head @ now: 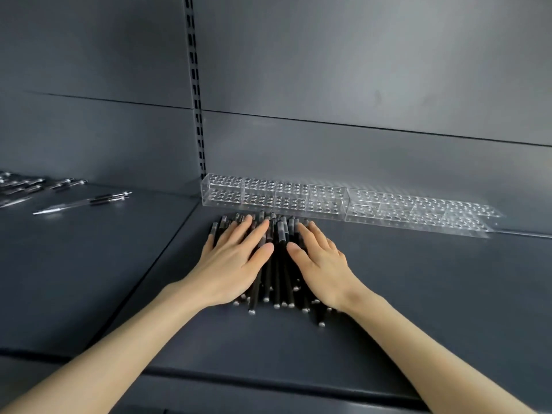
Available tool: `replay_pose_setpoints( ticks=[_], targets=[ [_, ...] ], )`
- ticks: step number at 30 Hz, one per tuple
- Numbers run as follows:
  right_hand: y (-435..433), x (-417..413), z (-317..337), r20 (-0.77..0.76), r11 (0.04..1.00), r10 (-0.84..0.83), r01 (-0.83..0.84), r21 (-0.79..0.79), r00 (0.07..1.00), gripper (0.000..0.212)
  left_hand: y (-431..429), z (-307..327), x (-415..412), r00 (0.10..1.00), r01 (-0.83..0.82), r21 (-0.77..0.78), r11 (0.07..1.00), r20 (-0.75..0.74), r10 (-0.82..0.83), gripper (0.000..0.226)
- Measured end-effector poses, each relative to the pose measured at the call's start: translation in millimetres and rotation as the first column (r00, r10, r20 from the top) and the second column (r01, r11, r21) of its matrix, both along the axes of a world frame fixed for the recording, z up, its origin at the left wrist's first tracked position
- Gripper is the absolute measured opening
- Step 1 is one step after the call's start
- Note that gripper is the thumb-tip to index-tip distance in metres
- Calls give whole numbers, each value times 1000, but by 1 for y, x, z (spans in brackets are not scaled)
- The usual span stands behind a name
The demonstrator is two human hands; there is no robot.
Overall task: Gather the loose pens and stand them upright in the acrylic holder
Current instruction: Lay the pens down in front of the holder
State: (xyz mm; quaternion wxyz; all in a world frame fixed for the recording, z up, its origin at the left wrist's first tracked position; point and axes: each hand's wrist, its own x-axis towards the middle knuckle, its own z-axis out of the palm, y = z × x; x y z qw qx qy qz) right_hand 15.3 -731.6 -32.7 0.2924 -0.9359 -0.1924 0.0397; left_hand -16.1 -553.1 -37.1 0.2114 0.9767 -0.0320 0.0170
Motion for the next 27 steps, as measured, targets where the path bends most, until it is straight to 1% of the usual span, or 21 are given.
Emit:
replay_pose_setpoints(
  ticks=[2, 7, 12, 15, 18, 20, 23, 27],
  targets=[
    [2, 0, 0, 3, 1000, -4, 4, -7, 1000, 57, 2, 0, 5, 1000, 3, 7, 1000, -5, -3, 55],
    [1, 0, 2, 10, 999, -23, 22, 42, 1000, 58, 3, 2, 9, 1000, 25, -22, 999, 11, -24, 56],
    [-4, -3, 5, 60, 995, -35, 30, 93, 998, 57, 2, 7, 3, 994, 25, -79, 997, 105, -17, 56],
    [-6, -4, 6, 151, 993, -55, 38, 116, 987, 50, 1, 13, -2, 975, 41, -109, 993, 222, -16, 50],
    [-8, -2, 10, 309, 997, -67, 54, 49, 949, 40, 5, 19, -6, 943, 26, -142, 990, 332, 22, 32],
    [-3, -1, 18, 364, 998, -60, 52, 33, 930, 33, 10, 24, -10, 918, 29, -169, 985, 394, 40, 18],
    [16, -2, 34, 419, 999, -12, -8, 46, 908, 24, 27, 36, -22, 904, 19, -169, 985, 424, 56, 14],
    [56, -14, 56, 482, 993, 63, -103, 58, 874, 21, 64, 57, -41, 901, -17, -149, 989, 426, 80, 15]
  ],
)
